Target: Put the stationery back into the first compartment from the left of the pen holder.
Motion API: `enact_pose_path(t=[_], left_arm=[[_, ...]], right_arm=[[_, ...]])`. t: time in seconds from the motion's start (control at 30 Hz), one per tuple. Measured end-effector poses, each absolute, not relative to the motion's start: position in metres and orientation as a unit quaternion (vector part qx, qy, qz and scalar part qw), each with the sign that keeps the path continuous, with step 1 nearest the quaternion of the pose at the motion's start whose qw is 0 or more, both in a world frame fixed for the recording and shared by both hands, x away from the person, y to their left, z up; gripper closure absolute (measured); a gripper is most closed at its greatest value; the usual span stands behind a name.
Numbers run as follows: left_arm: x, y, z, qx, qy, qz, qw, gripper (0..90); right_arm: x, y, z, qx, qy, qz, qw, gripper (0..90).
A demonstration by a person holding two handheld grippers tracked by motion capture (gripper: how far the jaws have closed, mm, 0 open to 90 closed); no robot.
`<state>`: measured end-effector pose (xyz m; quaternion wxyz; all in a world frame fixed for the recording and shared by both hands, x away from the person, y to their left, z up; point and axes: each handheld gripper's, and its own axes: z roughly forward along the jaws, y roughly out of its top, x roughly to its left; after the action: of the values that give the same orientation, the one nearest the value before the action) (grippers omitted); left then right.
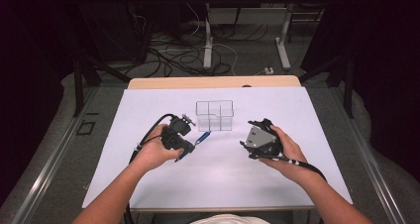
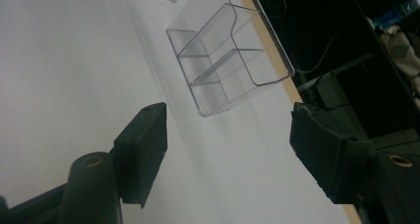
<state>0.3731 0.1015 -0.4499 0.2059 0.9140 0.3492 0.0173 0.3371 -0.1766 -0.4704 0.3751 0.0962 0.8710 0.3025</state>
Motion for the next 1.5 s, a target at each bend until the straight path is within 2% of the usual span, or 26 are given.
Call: enact_pose_path(t=[0.27,0.33,0.63,1.03,1.23,1.3,1.5], left_arm=[[0.377,0.095,-0.446,0.912,0.352,0.003,0.209,79.2],[0.379,0.094,-0.446,0.914,0.350,0.001,0.205,79.2],[0.381,0.088,-0.447,0.916,0.347,-0.011,0.201,79.2],[0.383,0.078,-0.443,0.919,0.339,-0.021,0.202,79.2],[0.384,0.072,-0.442,0.919,0.336,-0.031,0.203,79.2],[0.385,0.069,-0.441,0.921,0.333,-0.034,0.202,79.2],[0.388,0.062,-0.441,0.921,0.330,-0.040,0.202,79.2]], right_arm=[[0.333,-0.156,-0.474,-0.015,0.878,0.259,0.403,31.3],[0.330,-0.150,-0.477,-0.012,0.875,0.262,0.406,32.2],[0.325,-0.134,-0.481,-0.110,0.848,0.223,0.469,37.1],[0.322,-0.124,-0.483,-0.188,0.840,0.197,0.469,45.0],[0.322,-0.120,-0.485,-0.195,0.838,0.200,0.468,46.2],[0.322,-0.120,-0.485,-0.209,0.839,0.194,0.464,50.4],[0.323,-0.119,-0.487,-0.232,0.833,0.180,0.468,55.1]])
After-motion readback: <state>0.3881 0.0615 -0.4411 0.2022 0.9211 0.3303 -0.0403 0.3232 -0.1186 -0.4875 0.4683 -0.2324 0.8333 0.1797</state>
